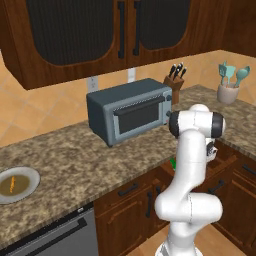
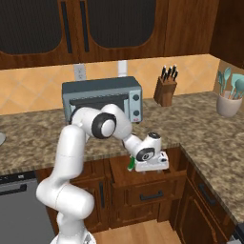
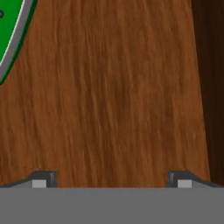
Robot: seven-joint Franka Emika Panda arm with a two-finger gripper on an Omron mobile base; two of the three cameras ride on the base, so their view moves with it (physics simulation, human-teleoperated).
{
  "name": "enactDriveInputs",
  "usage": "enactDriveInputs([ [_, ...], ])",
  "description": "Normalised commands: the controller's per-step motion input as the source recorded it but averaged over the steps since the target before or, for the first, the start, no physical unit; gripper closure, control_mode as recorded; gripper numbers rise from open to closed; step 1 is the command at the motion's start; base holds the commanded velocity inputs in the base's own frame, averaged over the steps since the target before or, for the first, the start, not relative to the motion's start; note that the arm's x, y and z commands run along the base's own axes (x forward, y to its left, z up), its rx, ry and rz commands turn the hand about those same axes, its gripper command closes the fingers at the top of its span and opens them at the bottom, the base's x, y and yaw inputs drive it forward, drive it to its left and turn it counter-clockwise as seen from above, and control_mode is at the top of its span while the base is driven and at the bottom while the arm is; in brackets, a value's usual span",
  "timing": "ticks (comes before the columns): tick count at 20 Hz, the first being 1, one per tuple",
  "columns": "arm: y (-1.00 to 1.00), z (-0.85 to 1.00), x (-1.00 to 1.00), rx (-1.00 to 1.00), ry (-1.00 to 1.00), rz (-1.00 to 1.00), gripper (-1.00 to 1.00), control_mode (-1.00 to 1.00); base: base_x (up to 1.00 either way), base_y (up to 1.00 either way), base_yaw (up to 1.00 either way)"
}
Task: Pick up the knife from the drawer and place it on the cutting board. Then place the meat from the plate to the cutting board.
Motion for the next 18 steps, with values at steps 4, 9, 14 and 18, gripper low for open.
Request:
enactDriveInputs([
  [4,-0.13,-0.37,0.11,0.00,0.02,0.00,-1.00,-1.00,0.00,0.00,0.00],
  [9,-0.12,-0.21,-0.13,-0.10,0.00,0.09,-1.00,-1.00,0.00,0.00,0.00],
  [14,-0.38,-0.27,-0.79,-0.09,0.00,0.19,-1.00,-1.00,0.00,0.00,0.00],
  [18,-0.51,-0.19,-0.88,0.00,0.00,0.17,-1.00,-1.00,0.00,0.00,0.00],
])
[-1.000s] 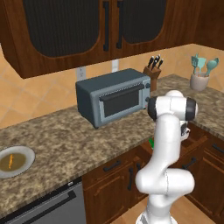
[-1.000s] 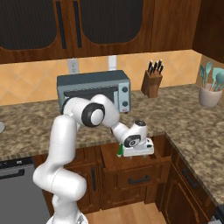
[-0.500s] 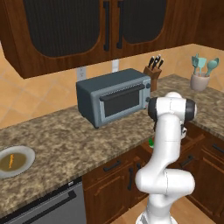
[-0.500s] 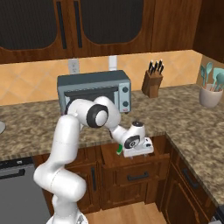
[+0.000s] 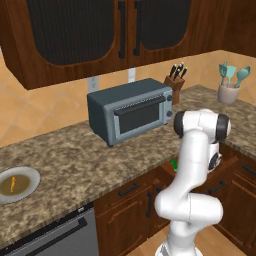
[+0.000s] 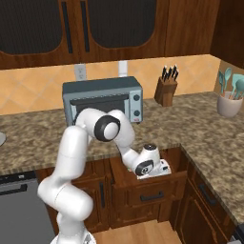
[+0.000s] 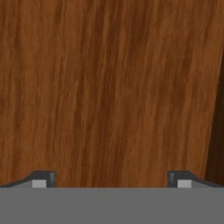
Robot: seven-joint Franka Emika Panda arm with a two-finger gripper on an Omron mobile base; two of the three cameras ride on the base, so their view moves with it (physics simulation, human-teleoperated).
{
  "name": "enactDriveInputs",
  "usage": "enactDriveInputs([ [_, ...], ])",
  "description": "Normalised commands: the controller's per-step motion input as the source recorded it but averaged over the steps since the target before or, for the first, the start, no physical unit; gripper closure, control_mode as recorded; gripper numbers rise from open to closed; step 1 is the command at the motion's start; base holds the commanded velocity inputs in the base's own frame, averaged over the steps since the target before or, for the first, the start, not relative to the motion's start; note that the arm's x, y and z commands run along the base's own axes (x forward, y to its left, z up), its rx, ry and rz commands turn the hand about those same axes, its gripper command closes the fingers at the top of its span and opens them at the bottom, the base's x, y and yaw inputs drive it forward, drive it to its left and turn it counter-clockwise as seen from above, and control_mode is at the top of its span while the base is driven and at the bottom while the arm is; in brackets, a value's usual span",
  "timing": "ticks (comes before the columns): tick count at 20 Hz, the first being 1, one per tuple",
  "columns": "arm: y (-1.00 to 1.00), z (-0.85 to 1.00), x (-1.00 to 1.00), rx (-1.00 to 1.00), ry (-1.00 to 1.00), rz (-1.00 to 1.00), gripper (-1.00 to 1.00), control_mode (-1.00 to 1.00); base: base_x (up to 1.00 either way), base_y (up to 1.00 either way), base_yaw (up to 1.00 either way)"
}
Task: Pick up the knife from the drawer and place it on the cutting board. Then place the meat from the plate to the cutting board.
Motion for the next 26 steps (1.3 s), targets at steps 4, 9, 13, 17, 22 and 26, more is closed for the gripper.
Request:
enactDriveInputs([
  [4,-0.56,-0.02,-0.83,0.00,-0.05,0.16,-1.00,-1.00,0.00,0.00,0.00],
  [9,-0.60,0.16,-0.76,0.00,-0.08,0.18,-1.00,-1.00,0.00,0.00,0.00],
  [13,-0.51,0.33,-0.44,0.01,-0.05,0.15,-1.00,-1.00,0.00,0.00,0.00],
  [17,-0.28,0.34,-0.19,0.06,-0.01,0.03,-1.00,-1.00,0.00,0.00,0.00],
  [22,-0.06,0.35,-0.14,0.05,0.00,-0.01,-1.00,-1.00,0.00,0.00,0.00],
  [26,0.08,0.84,0.02,-0.03,-0.02,-0.04,-1.00,-1.00,0.00,0.00,0.00],
])
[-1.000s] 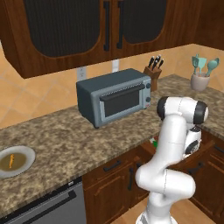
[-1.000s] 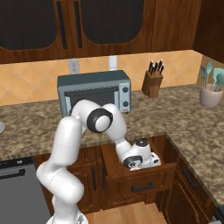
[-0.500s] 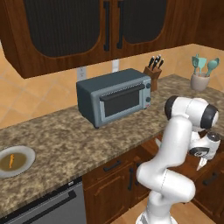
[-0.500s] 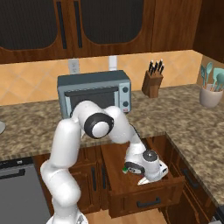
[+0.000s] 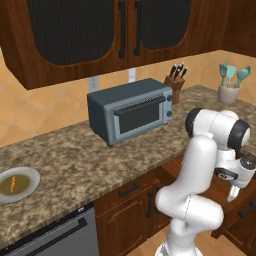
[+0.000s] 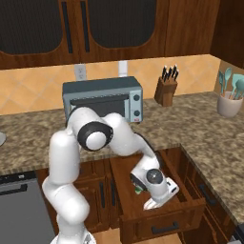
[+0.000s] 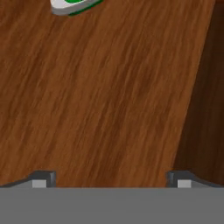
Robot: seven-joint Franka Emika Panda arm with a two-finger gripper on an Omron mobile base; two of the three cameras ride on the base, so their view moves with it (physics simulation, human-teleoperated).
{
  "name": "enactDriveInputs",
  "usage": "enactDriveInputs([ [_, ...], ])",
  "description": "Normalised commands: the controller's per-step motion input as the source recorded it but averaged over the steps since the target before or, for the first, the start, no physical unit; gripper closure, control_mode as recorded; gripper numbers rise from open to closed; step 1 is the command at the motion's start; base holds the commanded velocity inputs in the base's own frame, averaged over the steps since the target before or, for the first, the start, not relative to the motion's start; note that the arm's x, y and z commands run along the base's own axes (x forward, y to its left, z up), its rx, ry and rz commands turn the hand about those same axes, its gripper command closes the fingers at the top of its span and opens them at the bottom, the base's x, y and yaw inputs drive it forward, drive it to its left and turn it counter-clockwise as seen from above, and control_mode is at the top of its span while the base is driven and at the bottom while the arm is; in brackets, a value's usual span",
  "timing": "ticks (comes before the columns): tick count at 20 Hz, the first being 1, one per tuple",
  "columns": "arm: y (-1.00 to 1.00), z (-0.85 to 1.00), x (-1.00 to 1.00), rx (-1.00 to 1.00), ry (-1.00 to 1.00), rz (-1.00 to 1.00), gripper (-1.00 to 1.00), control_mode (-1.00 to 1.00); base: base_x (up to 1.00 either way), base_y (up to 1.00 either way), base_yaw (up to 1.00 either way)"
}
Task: Pick up the knife from the drawer and place it on the cutting board. Then place the meat from the plate to the cutting board.
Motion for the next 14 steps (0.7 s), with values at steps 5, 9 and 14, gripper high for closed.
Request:
enactDriveInputs([
  [5,0.08,1.00,0.44,0.05,0.00,-0.03,-1.00,-1.00,0.00,0.00,0.00],
  [9,0.00,1.00,0.32,0.30,0.00,-0.13,-1.00,-1.00,0.00,0.00,0.00],
  [14,-0.01,1.00,0.34,0.39,0.00,-0.17,-1.00,-1.00,0.00,0.00,0.00],
])
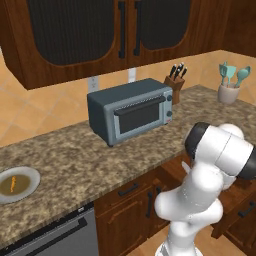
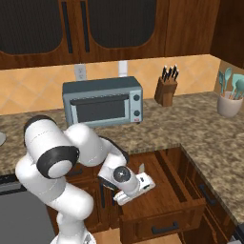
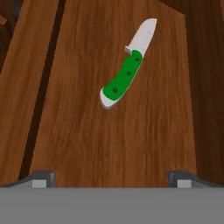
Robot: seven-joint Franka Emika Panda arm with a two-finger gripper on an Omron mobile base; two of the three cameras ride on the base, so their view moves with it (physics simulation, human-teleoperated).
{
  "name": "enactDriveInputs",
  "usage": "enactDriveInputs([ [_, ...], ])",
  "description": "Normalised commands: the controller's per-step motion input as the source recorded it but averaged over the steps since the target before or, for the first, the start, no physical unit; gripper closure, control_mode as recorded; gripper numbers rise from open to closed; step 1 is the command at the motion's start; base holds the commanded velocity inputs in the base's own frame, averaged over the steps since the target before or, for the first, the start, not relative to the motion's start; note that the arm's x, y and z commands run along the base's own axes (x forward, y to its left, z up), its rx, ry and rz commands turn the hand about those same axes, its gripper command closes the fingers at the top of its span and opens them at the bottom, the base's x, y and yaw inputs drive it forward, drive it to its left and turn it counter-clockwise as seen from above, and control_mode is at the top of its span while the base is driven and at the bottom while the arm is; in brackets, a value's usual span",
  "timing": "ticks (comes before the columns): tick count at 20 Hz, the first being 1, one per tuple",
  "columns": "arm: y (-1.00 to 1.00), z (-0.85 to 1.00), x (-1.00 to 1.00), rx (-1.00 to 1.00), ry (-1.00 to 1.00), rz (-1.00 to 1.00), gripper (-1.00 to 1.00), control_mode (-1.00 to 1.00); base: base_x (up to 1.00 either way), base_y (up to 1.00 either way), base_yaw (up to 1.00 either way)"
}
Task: Pick up the knife from the drawer and place it on the cutting board. Then place the meat from the plate to the cutting board.
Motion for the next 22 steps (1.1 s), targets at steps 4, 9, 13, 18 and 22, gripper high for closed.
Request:
enactDriveInputs([
  [4,-0.23,1.00,0.60,0.38,0.01,-0.11,-1.00,-1.00,0.00,0.00,0.00],
  [9,-0.40,1.00,0.59,0.36,0.04,-0.08,-1.00,-1.00,0.00,0.00,0.00],
  [13,-0.46,0.47,0.66,0.39,0.20,-0.09,-1.00,-1.00,0.00,0.00,0.00],
  [18,-0.60,-0.04,0.69,0.25,0.25,-0.07,-1.00,-1.00,0.00,0.00,0.00],
  [22,-0.15,-0.28,0.18,0.03,0.12,-0.09,-1.00,-1.00,0.00,0.00,0.00],
])
